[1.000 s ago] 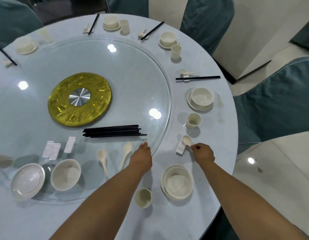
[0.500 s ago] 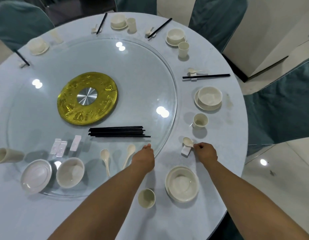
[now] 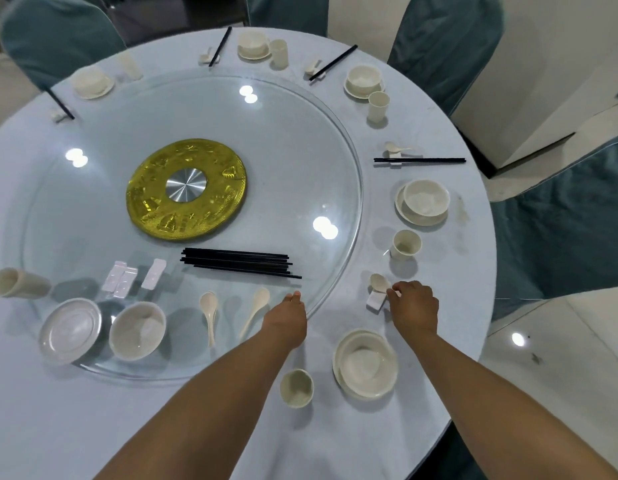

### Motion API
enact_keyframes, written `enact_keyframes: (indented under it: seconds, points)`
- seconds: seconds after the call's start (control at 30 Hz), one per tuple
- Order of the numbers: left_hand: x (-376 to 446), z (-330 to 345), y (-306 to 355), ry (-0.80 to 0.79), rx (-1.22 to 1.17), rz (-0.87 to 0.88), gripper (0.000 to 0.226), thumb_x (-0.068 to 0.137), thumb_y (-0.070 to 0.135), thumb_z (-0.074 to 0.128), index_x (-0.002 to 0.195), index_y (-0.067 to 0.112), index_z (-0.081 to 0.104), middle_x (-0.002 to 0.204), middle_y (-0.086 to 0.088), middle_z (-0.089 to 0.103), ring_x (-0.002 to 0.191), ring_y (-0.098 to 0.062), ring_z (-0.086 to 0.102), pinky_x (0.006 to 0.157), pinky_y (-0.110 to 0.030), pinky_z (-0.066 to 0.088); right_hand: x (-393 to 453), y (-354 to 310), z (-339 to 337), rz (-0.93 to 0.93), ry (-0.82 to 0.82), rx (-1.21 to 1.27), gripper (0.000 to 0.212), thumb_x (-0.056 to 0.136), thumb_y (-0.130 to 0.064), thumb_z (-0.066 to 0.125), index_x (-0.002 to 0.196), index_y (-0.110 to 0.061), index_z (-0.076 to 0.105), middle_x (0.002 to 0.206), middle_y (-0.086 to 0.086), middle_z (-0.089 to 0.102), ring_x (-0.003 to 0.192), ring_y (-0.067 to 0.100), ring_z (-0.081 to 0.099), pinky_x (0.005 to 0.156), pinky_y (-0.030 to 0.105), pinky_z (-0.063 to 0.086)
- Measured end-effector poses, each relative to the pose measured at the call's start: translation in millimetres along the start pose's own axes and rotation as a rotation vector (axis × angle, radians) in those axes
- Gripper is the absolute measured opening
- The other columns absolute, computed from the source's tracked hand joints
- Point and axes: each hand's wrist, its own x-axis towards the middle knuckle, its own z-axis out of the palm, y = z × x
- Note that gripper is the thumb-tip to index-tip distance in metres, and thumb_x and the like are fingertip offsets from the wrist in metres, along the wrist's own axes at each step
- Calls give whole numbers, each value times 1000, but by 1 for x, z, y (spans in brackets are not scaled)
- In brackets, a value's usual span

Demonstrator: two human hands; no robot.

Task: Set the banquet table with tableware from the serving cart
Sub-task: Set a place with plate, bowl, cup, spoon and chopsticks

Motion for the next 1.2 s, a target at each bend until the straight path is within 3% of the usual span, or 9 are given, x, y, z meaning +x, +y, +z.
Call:
enact_keyframes:
  seconds: [0.17,0.33,0.47,0.6,0.83,1.2]
  points:
    - [-12,14,-13,24,-87,25,58,102,8,33,155,5,10,164,-5,-7,152,-20,0,117,-39,31,-18,-57,4,-258,-19,48,28,100,-33,48,107,-17,70,106,4,67,96,24,60,84,37,46]
    - [-27,31,-32,54,-242,53,59,100,4,35,156,6,13,165,-3,-7,152,-18,-4,121,-34,19,-32,-134,31,-428,-114,86,28,100,-34,48,101,-16,69,98,2,62,90,24,61,79,36,46]
    - [-37,43,-49,59,-313,99,66,98,1,34,156,7,3,164,-3,-10,152,-19,-7,122,-28,11,-39,-178,53,-428,-180,101,30,99,-33,52,118,-16,65,113,5,61,102,25,60,86,35,48]
    - [-47,54,-67,60,-346,123,70,95,-1,37,157,10,5,164,-2,-10,151,-17,-7,121,-27,13,-46,-206,73,-426,-201,69,38,99,-34,51,132,-16,56,126,7,55,111,26,56,94,37,47]
    - [-53,69,-85,57,-239,149,63,97,2,36,156,8,14,165,-7,-3,151,-21,-9,123,-30,2,-50,-233,83,-500,-184,-70,28,101,-29,47,123,-15,58,122,6,54,102,24,59,81,34,50]
    - [-62,66,-92,12,-312,159,66,96,-1,39,156,12,15,165,0,-5,151,-16,-8,123,-31,11,-55,-239,83,-487,-235,-21,23,100,-15,46,120,-12,57,119,7,55,98,23,60,81,30,48]
